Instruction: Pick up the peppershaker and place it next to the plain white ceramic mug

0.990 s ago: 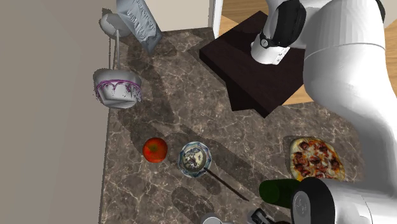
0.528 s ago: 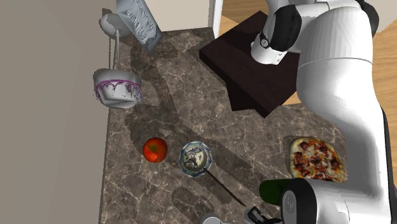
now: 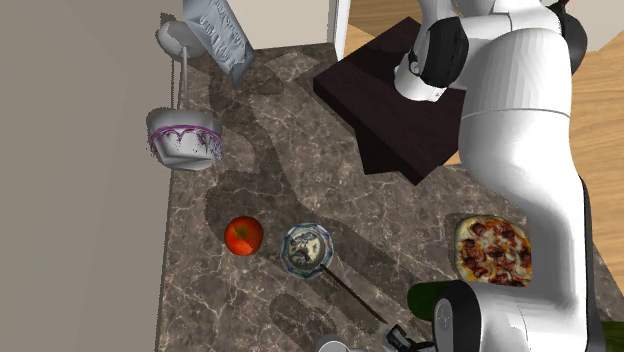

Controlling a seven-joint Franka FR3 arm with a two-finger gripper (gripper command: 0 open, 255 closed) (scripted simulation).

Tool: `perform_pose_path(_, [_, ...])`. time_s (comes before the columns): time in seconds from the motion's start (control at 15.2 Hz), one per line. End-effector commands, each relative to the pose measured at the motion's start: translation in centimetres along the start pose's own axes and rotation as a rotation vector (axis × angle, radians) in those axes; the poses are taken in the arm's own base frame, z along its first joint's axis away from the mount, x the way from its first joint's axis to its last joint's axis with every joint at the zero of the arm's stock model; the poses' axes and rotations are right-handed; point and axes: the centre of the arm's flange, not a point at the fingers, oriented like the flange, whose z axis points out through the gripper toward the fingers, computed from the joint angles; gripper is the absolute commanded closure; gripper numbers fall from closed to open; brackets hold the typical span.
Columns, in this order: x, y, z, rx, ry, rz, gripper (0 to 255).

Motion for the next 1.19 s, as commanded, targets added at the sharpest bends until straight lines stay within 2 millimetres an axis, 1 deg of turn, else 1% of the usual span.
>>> perform_pose_path(0.0, [0.0,0.1,2.4,-0.014,-0.012,-0.003,255])
perform_pose_path(0.53, [0.0,0.1,2.5,-0.014,-0.012,-0.003,255])
perform_pose_path(0.59, [-0.2,0.0,2.1,-0.014,-0.012,-0.003,0])
perform_pose_path(0.79, [-0.7,0.0,1.7,-0.014,-0.012,-0.003,0])
perform_pose_path(0.86, [-0.7,-0.1,1.8,-0.014,-0.012,-0.003,0])
perform_pose_path(0.92, [0.0,0.1,2.5,-0.014,-0.012,-0.003,0])
perform_pose_path(1.12, [0.0,0.0,-1.5,-0.014,-0.012,-0.003,0])
